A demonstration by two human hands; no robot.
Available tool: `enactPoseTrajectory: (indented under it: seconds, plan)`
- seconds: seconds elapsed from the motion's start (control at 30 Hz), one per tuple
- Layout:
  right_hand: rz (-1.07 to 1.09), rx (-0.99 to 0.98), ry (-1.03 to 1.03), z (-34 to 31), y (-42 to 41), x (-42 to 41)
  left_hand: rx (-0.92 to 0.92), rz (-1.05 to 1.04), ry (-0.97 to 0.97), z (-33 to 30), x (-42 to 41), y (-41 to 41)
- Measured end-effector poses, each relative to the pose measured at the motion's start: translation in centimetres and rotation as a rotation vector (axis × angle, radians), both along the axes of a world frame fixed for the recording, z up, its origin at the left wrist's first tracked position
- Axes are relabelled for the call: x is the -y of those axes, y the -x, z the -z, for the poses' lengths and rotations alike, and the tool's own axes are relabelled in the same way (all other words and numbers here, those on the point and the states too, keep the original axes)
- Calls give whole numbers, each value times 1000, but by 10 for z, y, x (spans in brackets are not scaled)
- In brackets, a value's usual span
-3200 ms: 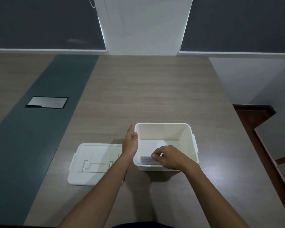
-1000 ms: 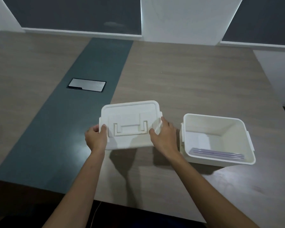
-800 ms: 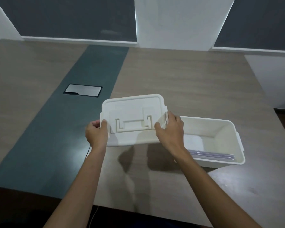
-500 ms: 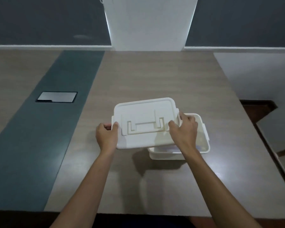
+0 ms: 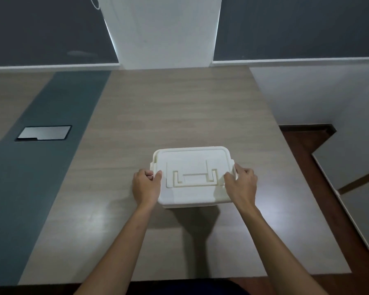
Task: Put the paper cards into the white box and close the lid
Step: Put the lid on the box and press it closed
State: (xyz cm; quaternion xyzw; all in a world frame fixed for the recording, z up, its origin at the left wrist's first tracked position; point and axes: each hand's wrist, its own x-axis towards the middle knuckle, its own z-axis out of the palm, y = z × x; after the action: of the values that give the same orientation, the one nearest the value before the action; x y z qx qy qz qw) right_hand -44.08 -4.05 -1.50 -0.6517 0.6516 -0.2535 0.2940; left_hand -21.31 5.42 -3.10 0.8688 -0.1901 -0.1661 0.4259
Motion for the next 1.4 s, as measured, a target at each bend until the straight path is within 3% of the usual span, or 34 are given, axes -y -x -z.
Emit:
enactPoseTrajectory:
  seconds: [0.23, 0.37, 0.47, 0.57, 0.77, 1.1, 1.27, 1.4]
  plan:
    - [-59, 49, -1, 18, -3, 11, -39, -63, -21, 7, 4, -10]
    - [-49, 163, -42, 25, -4, 23, -250, -108, 76, 12, 5, -15]
    - [-16, 358, -235, 30, 0, 32, -502, -117, 172, 11, 7, -19]
    - [-1, 502, -478, 35, 6, 39, -664, -36, 103, 12, 5, -30]
    - [-30, 527, -608, 44, 11, 54, -801, 96, 65, 10, 0, -43]
    - [13, 563, -506, 46, 9, 52, -708, 91, 120, 2, 6, -45]
    - [72, 324, -235, 35, -6, 39, -403, 74, 102, 8, 10, -39]
    - [79, 275, -124, 30, -16, 27, -165, 75, 56, 10, 14, -28]
